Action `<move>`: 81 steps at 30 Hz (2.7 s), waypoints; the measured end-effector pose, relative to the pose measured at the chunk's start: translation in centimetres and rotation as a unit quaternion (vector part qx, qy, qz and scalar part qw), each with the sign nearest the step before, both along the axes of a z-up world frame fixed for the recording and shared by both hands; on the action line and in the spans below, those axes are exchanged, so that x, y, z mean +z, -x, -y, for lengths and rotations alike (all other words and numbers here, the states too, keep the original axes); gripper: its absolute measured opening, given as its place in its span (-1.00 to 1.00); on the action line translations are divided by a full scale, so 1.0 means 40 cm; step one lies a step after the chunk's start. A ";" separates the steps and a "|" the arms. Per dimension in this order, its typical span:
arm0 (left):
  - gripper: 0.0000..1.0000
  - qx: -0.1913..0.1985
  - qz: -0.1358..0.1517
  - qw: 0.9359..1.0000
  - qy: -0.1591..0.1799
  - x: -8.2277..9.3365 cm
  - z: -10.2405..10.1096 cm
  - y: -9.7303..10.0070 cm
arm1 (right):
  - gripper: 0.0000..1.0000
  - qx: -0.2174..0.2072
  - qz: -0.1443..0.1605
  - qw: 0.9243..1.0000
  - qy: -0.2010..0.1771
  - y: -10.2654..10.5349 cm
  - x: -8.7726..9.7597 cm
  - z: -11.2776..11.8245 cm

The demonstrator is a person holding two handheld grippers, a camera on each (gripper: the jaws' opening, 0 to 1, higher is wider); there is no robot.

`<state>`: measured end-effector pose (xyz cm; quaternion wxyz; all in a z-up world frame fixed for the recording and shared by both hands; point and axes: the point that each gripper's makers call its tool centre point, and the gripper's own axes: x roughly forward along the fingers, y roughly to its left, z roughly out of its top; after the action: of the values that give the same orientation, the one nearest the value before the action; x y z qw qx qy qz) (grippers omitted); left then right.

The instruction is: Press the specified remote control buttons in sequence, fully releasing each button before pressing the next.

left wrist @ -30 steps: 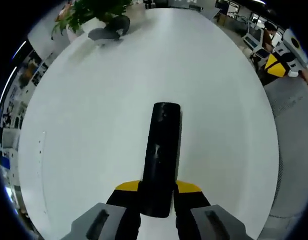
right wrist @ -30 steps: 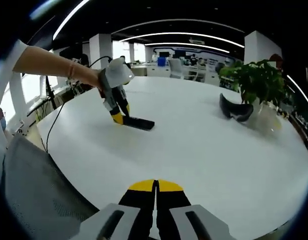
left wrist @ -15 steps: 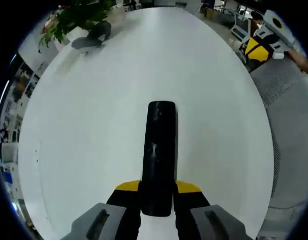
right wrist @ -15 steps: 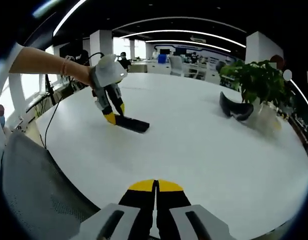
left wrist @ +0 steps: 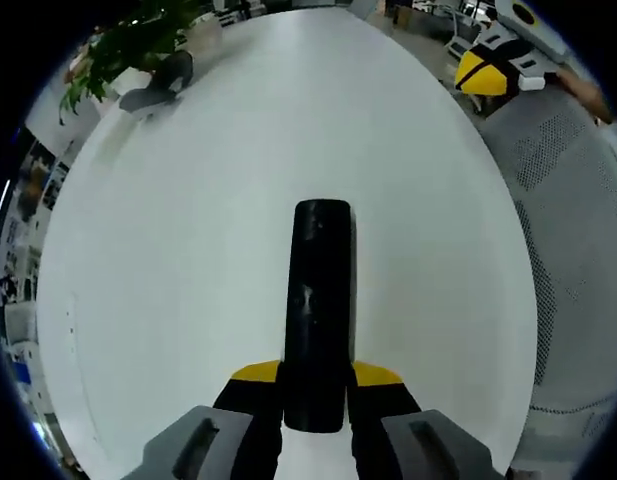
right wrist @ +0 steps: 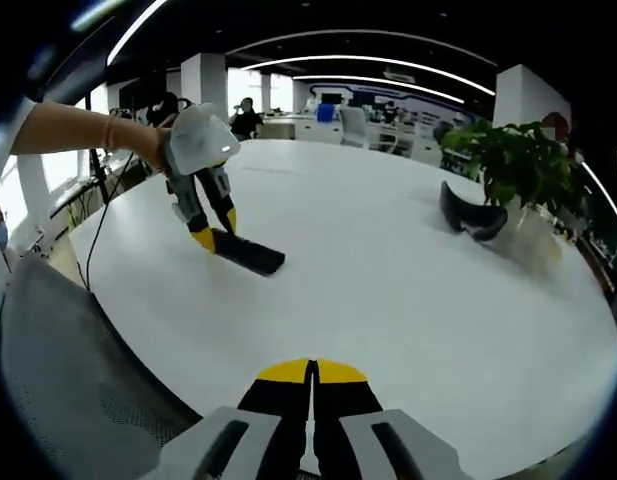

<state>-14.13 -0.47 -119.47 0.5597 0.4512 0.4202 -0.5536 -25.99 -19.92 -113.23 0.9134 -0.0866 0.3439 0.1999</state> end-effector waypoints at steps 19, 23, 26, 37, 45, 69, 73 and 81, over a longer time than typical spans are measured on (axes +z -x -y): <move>-0.53 0.022 -0.010 0.998 0.051 0.001 -0.007 0.047 | -1.00 0.008 0.035 0.993 -0.111 -0.011 0.059 -0.068; -0.53 0.024 -0.009 0.999 0.046 -0.001 -0.006 0.061 | -1.00 0.017 0.022 0.994 -0.104 -0.006 0.046 -0.079; -0.53 0.030 -0.010 0.999 0.041 0.000 -0.007 0.072 | -1.00 0.037 0.002 0.995 -0.096 0.009 0.030 -0.090; -0.53 0.026 -0.009 0.999 0.041 0.000 -0.010 0.131 | -1.00 0.068 -0.022 0.997 -0.031 0.025 -0.012 -0.082; -0.53 0.034 -0.007 0.998 0.052 0.001 -0.010 0.167 | -1.00 0.097 -0.028 0.995 0.021 0.034 -0.034 -0.074; -0.53 0.037 -0.008 0.995 0.091 0.001 -0.002 0.263 | -1.00 0.102 -0.058 0.993 0.003 0.050 -0.049 -0.087; -0.53 0.043 -0.007 0.994 0.105 0.003 -0.001 0.275 | -1.00 0.104 -0.061 0.993 0.001 0.053 -0.051 -0.090; -0.53 0.034 -0.007 0.989 0.141 0.006 0.006 0.302 | -1.00 0.110 -0.062 0.992 -0.016 0.056 -0.046 -0.103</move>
<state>-26.21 -0.71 -119.24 0.6331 0.3497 0.3570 -0.5912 -28.22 -15.81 -115.07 0.8642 -0.0968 0.3848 0.3092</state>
